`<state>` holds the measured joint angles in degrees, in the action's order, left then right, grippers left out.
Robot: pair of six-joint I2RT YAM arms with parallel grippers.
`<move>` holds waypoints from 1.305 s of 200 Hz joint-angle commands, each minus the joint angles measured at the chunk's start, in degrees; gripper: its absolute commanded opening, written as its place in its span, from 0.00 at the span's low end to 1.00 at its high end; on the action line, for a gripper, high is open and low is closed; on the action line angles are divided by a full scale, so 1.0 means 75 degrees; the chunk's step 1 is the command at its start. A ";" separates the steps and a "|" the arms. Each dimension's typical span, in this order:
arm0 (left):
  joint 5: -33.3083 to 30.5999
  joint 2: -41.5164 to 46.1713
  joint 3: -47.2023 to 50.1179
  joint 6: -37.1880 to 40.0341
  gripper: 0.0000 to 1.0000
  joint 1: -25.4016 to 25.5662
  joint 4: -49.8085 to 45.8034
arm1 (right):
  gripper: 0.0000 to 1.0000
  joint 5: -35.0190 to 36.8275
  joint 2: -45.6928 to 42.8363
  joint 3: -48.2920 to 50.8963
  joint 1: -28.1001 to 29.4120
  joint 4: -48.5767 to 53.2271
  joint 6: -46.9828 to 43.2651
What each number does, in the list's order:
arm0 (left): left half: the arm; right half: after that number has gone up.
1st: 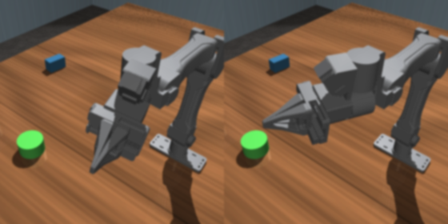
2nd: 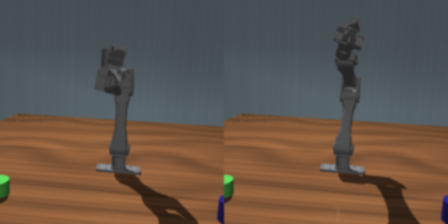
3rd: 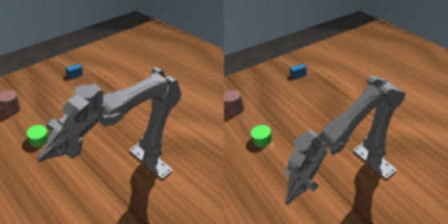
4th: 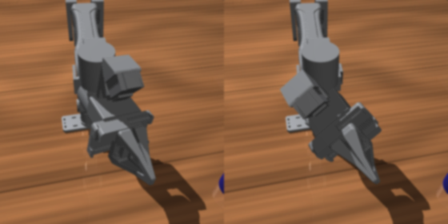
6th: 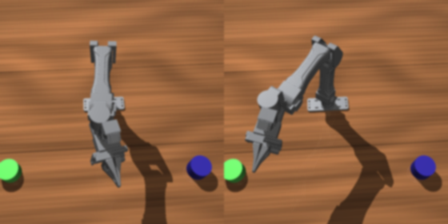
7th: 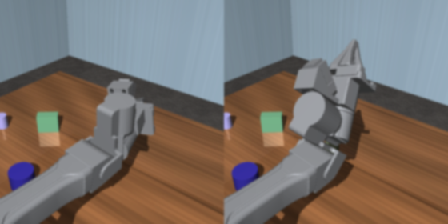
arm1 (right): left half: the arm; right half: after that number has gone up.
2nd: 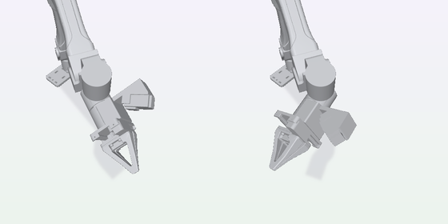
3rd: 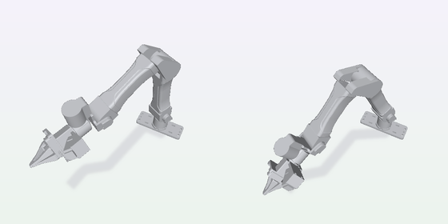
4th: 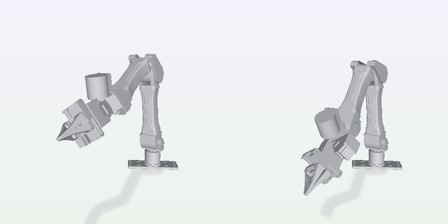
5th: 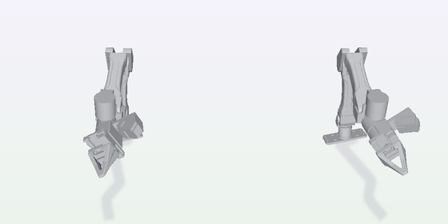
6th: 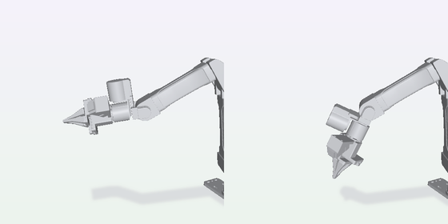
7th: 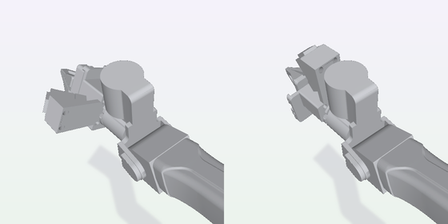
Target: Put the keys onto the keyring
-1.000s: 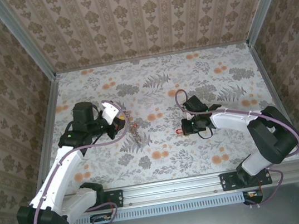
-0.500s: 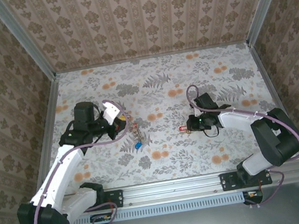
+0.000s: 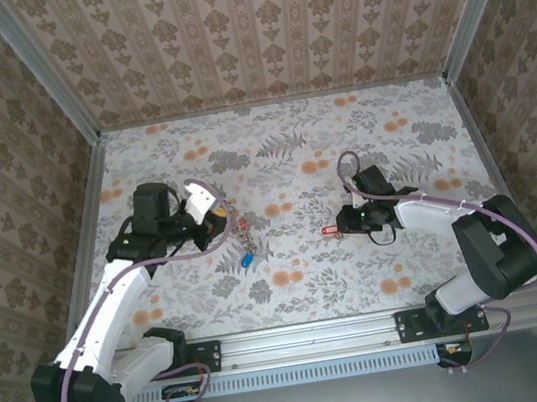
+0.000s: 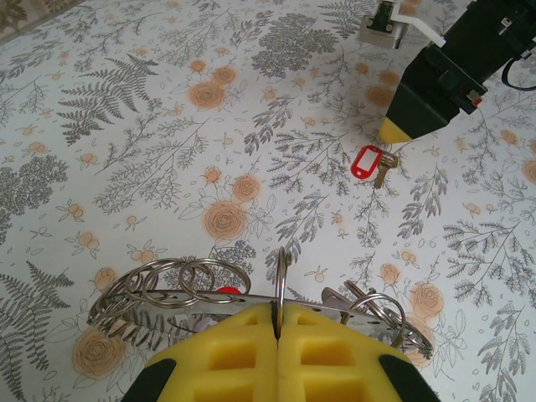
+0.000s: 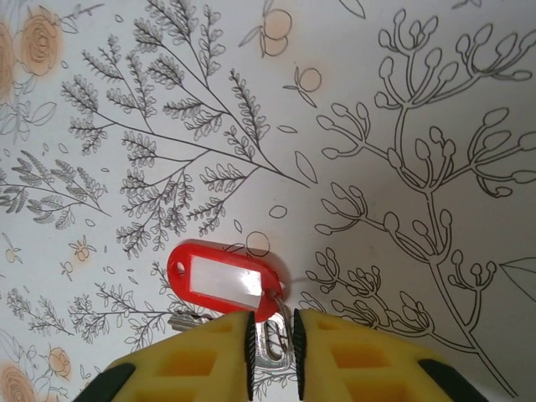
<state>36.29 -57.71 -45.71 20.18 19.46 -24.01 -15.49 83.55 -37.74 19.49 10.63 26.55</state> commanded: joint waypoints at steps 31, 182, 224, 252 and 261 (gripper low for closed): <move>0.0271 -0.0004 -0.0266 0.0121 0.00 -0.0008 0.0108 | 0.25 -0.0126 -0.0147 0.0145 -0.0034 0.0125 -0.0249; 0.0385 -0.0016 -0.0252 0.0156 0.00 -0.0005 0.0107 | 0.23 -0.0332 0.0084 0.0412 -0.0037 -0.0409 0.0293; 0.0411 0.0008 -0.0223 0.0156 0.00 0.0011 0.0124 | 0.21 -0.0350 0.0251 0.0473 -0.0037 -0.0627 0.0328; 0.0413 -0.0004 -0.0227 0.0145 0.00 0.0018 0.0153 | 0.08 -0.0326 0.0156 0.0472 -0.0040 -0.0647 0.0203; 0.0411 -0.0004 -0.0226 0.0144 0.00 0.0018 0.0160 | 0.04 -0.0343 0.0091 0.0443 -0.0043 -0.0582 0.0073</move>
<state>37.23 -57.82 -45.71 20.60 19.46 -24.03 -17.28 84.86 -34.85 19.49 6.26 28.27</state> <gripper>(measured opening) 0.047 0.089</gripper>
